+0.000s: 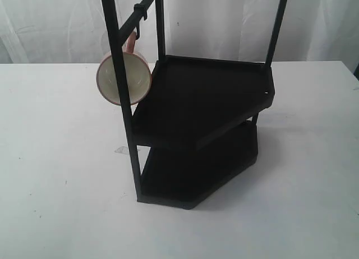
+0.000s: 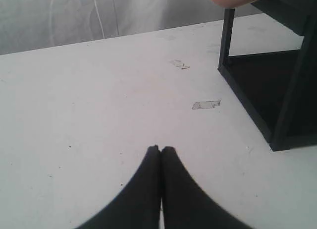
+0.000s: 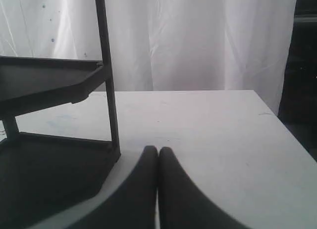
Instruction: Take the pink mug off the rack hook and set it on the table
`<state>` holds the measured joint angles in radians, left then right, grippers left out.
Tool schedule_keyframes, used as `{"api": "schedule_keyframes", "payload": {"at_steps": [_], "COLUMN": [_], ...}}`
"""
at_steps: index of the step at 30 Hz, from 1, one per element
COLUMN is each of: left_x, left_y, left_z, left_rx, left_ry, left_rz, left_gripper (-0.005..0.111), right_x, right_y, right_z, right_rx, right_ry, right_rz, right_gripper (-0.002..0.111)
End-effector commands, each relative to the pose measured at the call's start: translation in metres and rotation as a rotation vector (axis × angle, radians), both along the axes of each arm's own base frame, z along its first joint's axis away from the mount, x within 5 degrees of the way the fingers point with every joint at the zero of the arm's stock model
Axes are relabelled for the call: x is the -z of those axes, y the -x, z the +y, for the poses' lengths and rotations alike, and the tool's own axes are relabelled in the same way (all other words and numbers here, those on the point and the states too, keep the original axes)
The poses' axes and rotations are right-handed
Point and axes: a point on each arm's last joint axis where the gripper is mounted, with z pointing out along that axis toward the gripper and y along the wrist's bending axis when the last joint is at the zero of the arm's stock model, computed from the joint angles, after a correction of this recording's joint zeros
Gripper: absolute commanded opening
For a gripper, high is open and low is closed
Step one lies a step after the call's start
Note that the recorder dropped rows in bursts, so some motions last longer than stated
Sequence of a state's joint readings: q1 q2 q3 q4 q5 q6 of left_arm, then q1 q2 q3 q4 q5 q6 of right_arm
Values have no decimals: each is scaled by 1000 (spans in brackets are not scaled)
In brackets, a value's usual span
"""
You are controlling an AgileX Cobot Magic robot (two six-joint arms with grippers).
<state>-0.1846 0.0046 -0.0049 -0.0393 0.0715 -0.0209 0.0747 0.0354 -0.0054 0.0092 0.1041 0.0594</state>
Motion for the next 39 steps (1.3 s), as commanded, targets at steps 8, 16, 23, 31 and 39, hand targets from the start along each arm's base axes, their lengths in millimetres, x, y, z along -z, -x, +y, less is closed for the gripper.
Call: {"api": "schedule_keyframes", "payload": {"at_steps": [8, 16, 23, 31, 39], "left_x": [2, 0, -25, -42, -98], "left_y": [0, 0, -2, 1, 8], "left_z": [0, 0, 3, 3, 16], "left_rx": [-1, -4, -55, -16, -196], "left_ry": [11, 16, 417, 654, 455], "left_rz": [6, -16, -207, -300, -150], "left_gripper": [0, 0, 0, 0, 0], "right_x": [2, 2, 2, 2, 2], "right_y": [0, 0, 0, 0, 0], "right_z": [0, 0, 0, 0, 0], "right_rx": [4, 4, 4, 4, 4], "right_ry": [1, 1, 1, 1, 1], "right_rz": [5, 4, 6, 6, 4], "right_gripper": [0, 0, 0, 0, 0]}}
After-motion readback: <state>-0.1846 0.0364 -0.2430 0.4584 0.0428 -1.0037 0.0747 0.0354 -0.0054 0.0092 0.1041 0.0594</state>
